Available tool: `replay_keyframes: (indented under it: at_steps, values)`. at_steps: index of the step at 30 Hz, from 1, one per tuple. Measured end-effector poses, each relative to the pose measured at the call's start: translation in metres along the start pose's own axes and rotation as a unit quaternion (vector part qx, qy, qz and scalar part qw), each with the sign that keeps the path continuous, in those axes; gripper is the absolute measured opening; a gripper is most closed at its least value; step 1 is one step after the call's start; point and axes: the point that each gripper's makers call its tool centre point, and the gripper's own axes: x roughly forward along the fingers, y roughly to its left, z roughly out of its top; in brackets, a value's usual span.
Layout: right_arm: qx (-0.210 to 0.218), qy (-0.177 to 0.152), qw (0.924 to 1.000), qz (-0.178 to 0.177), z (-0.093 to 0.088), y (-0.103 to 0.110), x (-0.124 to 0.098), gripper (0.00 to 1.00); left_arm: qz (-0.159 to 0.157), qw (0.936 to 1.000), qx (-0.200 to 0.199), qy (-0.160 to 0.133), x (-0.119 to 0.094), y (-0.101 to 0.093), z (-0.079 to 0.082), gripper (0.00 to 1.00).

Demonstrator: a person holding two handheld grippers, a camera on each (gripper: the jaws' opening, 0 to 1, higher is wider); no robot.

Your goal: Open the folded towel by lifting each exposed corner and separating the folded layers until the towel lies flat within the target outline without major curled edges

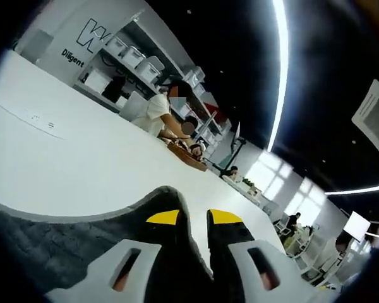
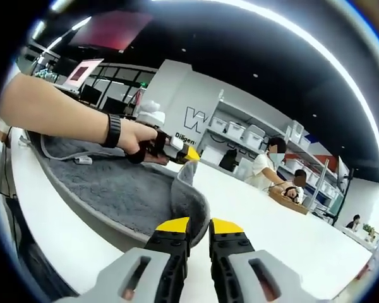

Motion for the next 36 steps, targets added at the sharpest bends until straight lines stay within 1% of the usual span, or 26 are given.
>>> replay_keyframes:
  at_steps: [1, 4, 6, 7, 10, 11, 14, 18, 19, 21, 23, 24, 26, 28, 29, 36]
  values:
    - [-0.001, 0.000, 1.0000, -0.007, -0.001, -0.004, -0.001, 0.04, -0.010, 0.9999, 0.002, 0.009, 0.002, -0.004, -0.004, 0.16]
    - [0.005, 0.004, 1.0000, -0.006, -0.004, -0.007, -0.001, 0.03, -0.013, 0.9998, 0.006, 0.011, 0.004, -0.006, -0.006, 0.20]
    - [0.016, 0.002, 0.9999, -0.006, -0.004, -0.010, -0.001, 0.00, -0.018, 0.9997, 0.007, 0.014, 0.004, -0.008, -0.007, 0.24]
    - [0.017, 0.002, 0.9998, -0.007, -0.004, -0.010, -0.001, 0.00, -0.025, 0.9995, 0.005, 0.021, 0.005, -0.011, -0.009, 0.25]
    - [0.014, 0.002, 0.9998, -0.014, -0.005, -0.015, -0.002, 0.00, -0.027, 0.9994, 0.008, 0.022, 0.006, -0.012, -0.010, 0.28]
    - [0.020, -0.001, 0.9997, -0.015, -0.005, -0.018, -0.003, 0.00, -0.034, 0.9993, 0.007, 0.017, 0.008, -0.015, -0.007, 0.29]
    - [0.022, -0.003, 0.9996, -0.017, -0.004, -0.019, -0.004, 0.00, -0.038, 0.9992, 0.007, 0.015, 0.008, -0.017, -0.007, 0.31]
    - [0.023, 0.000, 0.9996, -0.019, -0.006, -0.021, -0.004, 0.00, -0.042, 0.9990, 0.005, 0.014, 0.009, -0.019, -0.008, 0.35]
    - [0.025, 0.000, 0.9994, -0.023, -0.007, -0.023, -0.005, 0.00, -0.049, 0.9988, 0.005, 0.008, 0.010, -0.023, -0.006, 0.37]
    - [0.019, 0.009, 0.9993, -0.032, -0.011, -0.027, -0.008, 0.00, -0.058, 0.9982, 0.012, 0.002, 0.011, -0.029, -0.004, 0.39]
    - [0.018, 0.013, 0.9990, -0.039, -0.013, -0.031, -0.009, 0.00, -0.061, 0.9980, 0.017, -0.004, 0.013, -0.031, -0.003, 0.40]
    - [0.019, 0.015, 0.9991, -0.035, -0.015, -0.029, -0.008, 0.00, -0.070, 0.9969, 0.035, -0.007, 0.014, -0.037, -0.003, 0.41]
    - [0.018, 0.018, 0.9990, -0.036, -0.015, -0.029, -0.008, 0.00, -0.073, 0.9965, 0.039, -0.003, 0.016, -0.039, -0.005, 0.43]
    - [0.016, 0.015, 0.9991, -0.036, -0.014, -0.028, -0.008, 0.00, -0.072, 0.9966, 0.039, 0.007, 0.016, -0.039, -0.009, 0.43]
    - [0.018, 0.014, 0.9991, -0.036, -0.012, -0.028, -0.008, 0.00, -0.072, 0.9962, 0.048, 0.012, 0.015, -0.041, -0.011, 0.43]
    - [0.014, -0.004, 0.9995, -0.029, -0.003, -0.026, -0.008, 0.00, -0.068, 0.9958, 0.059, 0.016, 0.014, -0.039, -0.014, 0.45]
